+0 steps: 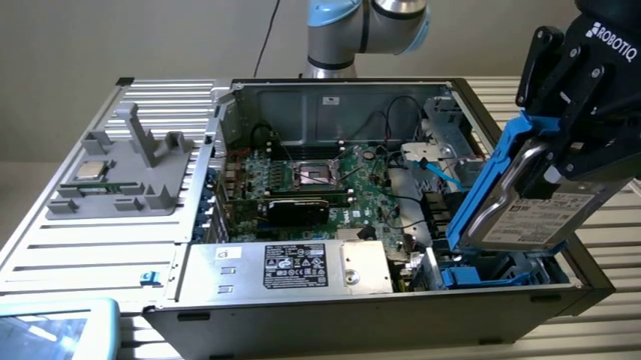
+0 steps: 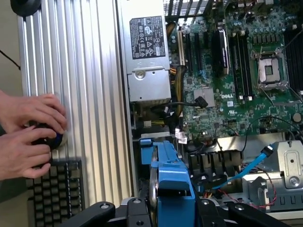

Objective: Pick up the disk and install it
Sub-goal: 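Insert the disk into the insertion slot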

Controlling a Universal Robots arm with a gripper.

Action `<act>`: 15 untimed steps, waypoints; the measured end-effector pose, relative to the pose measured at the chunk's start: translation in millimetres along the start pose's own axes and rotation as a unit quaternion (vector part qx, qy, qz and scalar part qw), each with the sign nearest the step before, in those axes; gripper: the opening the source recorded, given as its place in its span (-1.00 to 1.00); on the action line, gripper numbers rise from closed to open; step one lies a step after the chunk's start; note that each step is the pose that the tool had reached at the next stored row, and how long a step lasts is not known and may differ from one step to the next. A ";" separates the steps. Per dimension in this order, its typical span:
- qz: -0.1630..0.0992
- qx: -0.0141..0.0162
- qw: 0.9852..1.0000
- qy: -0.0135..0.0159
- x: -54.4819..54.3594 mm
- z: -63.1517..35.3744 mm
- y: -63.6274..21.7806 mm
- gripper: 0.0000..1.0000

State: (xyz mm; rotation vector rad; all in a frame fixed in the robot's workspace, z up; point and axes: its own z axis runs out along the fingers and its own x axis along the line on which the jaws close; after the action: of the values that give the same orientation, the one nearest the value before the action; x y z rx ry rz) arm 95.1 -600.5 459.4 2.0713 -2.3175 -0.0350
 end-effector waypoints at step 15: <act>-0.017 0.006 1.000 -0.008 0.2 9.1 1.7 -0.25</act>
State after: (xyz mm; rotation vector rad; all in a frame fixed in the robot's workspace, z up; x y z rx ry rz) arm 93.0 -600.6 450.3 2.1230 -2.2983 -0.0387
